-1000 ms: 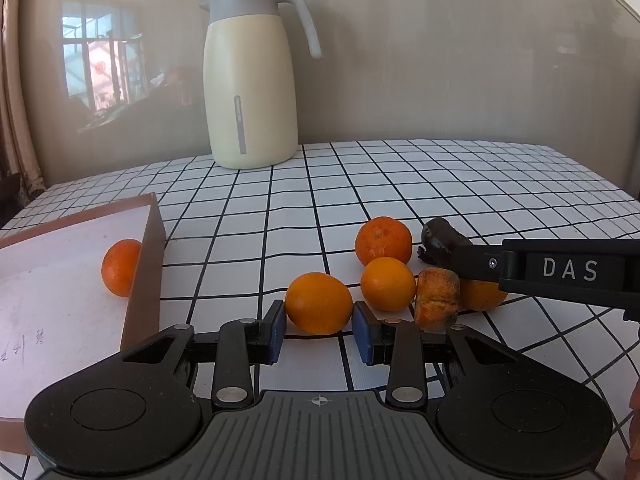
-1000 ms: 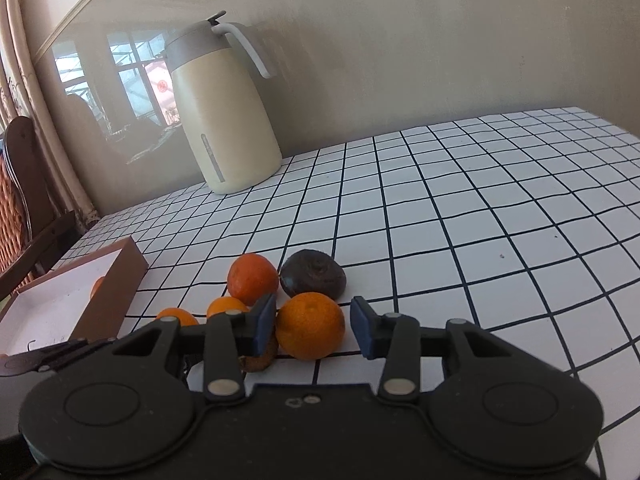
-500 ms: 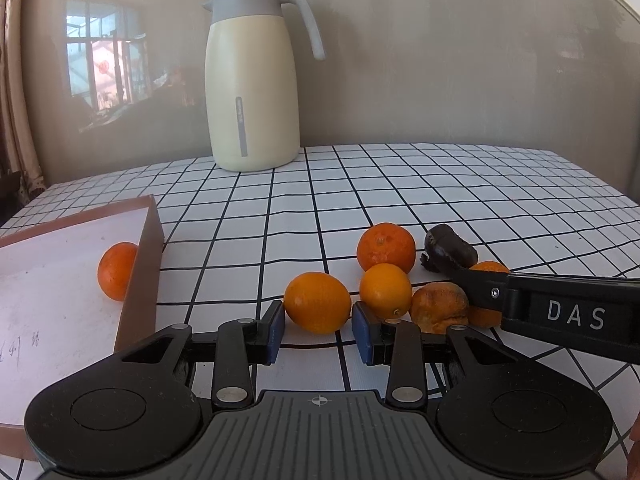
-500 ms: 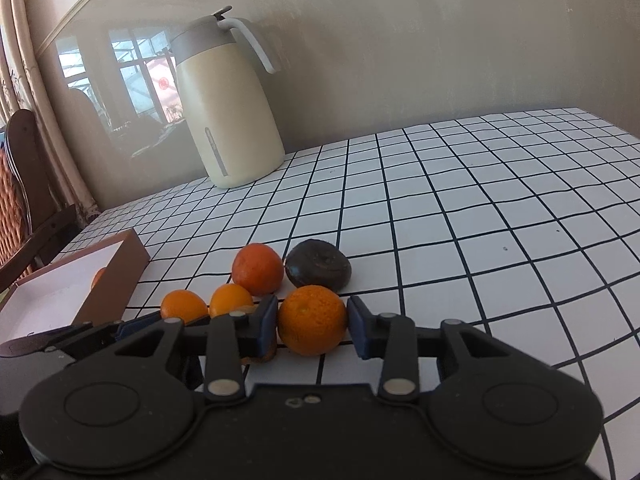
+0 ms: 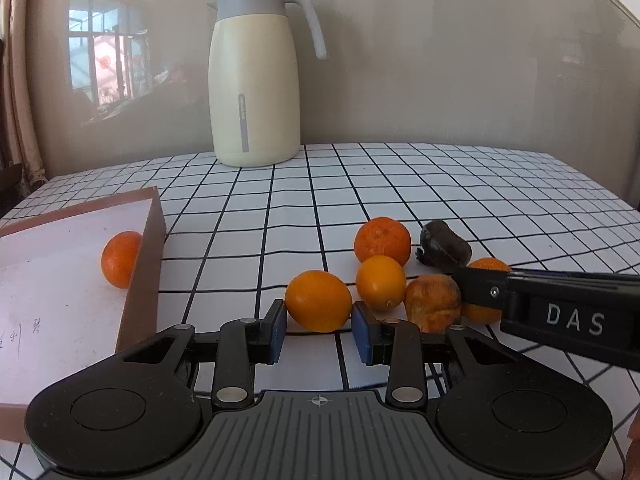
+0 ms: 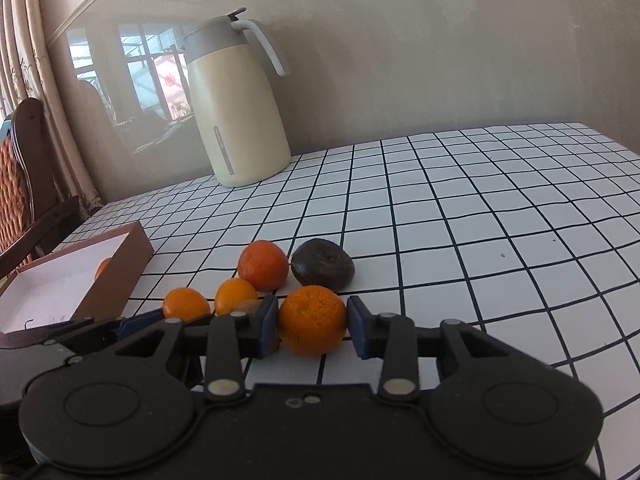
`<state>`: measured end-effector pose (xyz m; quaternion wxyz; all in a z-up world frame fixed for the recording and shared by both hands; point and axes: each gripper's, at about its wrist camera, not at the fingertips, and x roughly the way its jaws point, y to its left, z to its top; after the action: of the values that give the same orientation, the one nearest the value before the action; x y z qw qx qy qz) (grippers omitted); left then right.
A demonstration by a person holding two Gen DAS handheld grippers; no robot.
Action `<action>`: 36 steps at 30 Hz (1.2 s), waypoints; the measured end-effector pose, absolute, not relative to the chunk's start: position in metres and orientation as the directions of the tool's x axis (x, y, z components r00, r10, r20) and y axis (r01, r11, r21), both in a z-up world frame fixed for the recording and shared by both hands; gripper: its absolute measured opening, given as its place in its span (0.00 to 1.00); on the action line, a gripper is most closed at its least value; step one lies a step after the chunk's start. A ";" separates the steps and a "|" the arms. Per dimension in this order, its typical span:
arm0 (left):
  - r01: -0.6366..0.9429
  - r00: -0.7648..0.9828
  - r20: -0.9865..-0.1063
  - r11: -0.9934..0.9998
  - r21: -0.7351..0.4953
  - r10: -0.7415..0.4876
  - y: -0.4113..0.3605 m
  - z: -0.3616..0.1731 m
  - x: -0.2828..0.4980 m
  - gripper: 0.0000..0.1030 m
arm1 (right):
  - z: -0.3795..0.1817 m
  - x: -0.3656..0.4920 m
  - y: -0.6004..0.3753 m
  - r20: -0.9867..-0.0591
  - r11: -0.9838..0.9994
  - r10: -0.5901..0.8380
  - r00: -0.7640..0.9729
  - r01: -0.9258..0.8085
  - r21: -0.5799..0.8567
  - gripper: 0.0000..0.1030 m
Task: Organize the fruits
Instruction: 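Lift both held oranges off the table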
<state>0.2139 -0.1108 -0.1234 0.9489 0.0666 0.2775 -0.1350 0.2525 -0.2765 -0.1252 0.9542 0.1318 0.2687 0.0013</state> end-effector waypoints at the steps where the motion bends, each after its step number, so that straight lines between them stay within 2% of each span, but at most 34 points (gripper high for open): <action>1: 0.304 0.806 -0.549 0.950 0.066 -0.220 -0.110 -0.122 0.208 0.34 | -0.125 0.250 -0.277 -0.516 0.967 0.076 0.853 0.064 0.248 0.28; 5: 0.317 0.814 -0.539 0.943 0.096 -0.219 -0.108 -0.123 0.190 0.35 | -0.127 0.244 -0.277 -0.518 0.970 0.085 0.851 0.047 0.237 0.28; 6: 0.311 0.821 -0.530 0.944 0.109 -0.210 -0.108 -0.123 0.188 0.39 | -0.127 0.244 -0.277 -0.518 0.970 0.087 0.851 0.046 0.238 0.28; 7: 0.302 0.829 -0.524 0.945 0.128 -0.194 -0.109 -0.123 0.187 0.62 | -0.126 0.244 -0.277 -0.518 0.969 0.088 0.851 0.048 0.244 0.28; 8: 0.318 0.827 -0.521 0.939 0.128 -0.209 -0.110 -0.123 0.187 0.74 | -0.126 0.244 -0.278 -0.519 0.966 0.090 0.850 0.051 0.252 0.28; 12: 0.320 0.839 -0.502 0.936 0.147 -0.208 -0.116 -0.123 0.186 0.78 | -0.127 0.246 -0.278 -0.518 0.962 0.097 0.850 0.053 0.267 0.28; 16: 0.296 0.830 -0.514 0.952 0.076 -0.216 -0.112 -0.124 0.195 0.77 | -0.127 0.246 -0.280 -0.517 0.961 0.101 0.850 0.052 0.273 0.29; 20: 0.282 0.828 -0.516 0.958 0.048 -0.218 -0.108 -0.126 0.200 0.47 | -0.127 0.246 -0.279 -0.517 0.961 0.101 0.850 0.051 0.273 0.29; 23: 0.273 0.837 -0.507 0.960 0.060 -0.206 -0.110 -0.128 0.198 0.36 | -0.127 0.246 -0.279 -0.517 0.961 0.100 0.850 0.053 0.273 0.29; 36: 0.273 0.844 -0.488 0.961 0.033 -0.223 -0.105 -0.122 0.184 0.36 | -0.122 0.230 -0.270 -0.493 0.976 0.076 0.867 0.036 0.214 0.27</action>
<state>0.1837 -0.1045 -0.1221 0.9589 0.0507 0.2476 -0.1292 0.2301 -0.2703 -0.1219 0.9600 0.1087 0.2579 0.0106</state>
